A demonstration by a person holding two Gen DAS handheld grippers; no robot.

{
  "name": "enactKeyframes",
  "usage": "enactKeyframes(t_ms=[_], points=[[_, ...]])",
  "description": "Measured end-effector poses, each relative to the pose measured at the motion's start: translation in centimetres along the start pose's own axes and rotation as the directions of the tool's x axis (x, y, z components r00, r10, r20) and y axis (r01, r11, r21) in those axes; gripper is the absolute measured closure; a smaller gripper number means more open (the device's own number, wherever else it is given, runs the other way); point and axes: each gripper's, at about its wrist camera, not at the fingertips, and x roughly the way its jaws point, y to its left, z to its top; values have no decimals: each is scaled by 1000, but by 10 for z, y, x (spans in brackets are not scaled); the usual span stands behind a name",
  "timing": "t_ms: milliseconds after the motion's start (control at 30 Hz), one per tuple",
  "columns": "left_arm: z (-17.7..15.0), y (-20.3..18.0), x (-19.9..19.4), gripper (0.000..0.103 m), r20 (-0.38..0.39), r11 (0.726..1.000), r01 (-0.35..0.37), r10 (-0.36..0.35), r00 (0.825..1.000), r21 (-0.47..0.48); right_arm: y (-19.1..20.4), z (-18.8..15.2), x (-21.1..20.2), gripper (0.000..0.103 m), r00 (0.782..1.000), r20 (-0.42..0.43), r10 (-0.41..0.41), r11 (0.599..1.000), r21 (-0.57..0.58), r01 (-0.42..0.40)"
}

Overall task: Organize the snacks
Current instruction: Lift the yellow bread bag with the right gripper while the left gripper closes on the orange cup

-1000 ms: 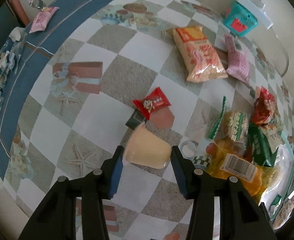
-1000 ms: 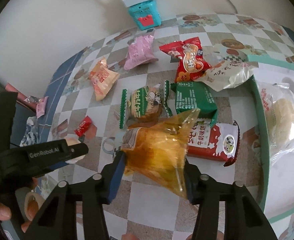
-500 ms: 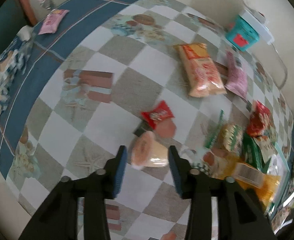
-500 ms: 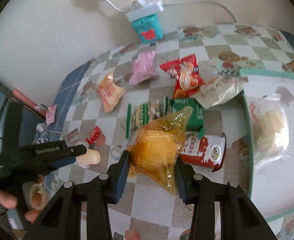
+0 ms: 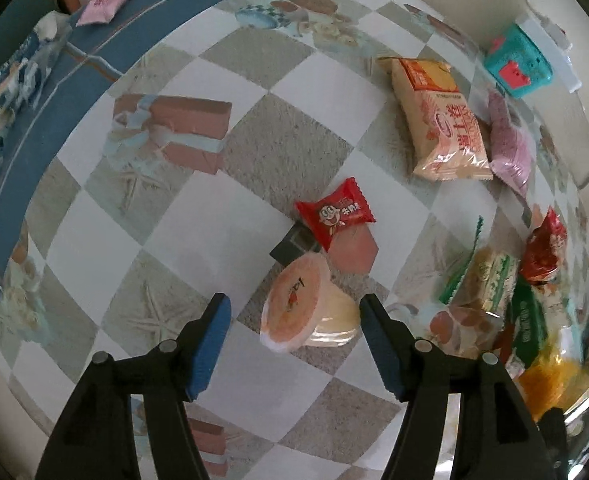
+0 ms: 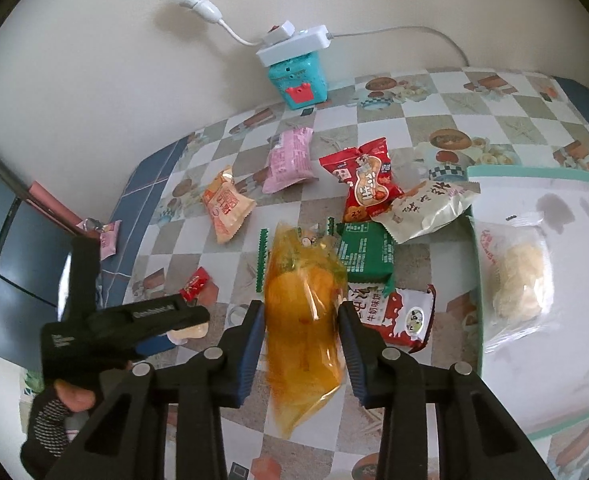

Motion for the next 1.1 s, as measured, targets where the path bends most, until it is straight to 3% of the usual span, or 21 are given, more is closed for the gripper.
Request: enactKeyframes(t_ms=[100,267,300,367,600,833,1100], points=[[0,-10,3,35,-3,999,-11,11,1000,37,-1,-1,2,66,1000,-6,-5,1000,-1,5],[-2,-28,7,36,30,987,-118,116,993,105,-6,-4,11,66,999,-46,-9,1000,10,9],[-2,-32,8,37,34,987,-120,117,993,109,-8,-4,13,66,998,-55,-7,1000,16,7],[-1,-35,5,55,42,987,-110,106,993,114,-11,-5,16,66,998,-67,-4,1000,27,6],[2,-50,3,56,30,986,-117,114,993,122,-12,-13,35,63,991,-133,9,999,41,-3],[-5,-44,10,56,6,989,-101,101,995,112,4,-19,46,41,985,-165,-56,998,-37,51],[-11,-20,2,56,-11,992,-95,96,995,87,35,-22,41,41,985,-124,-121,979,-180,97]])
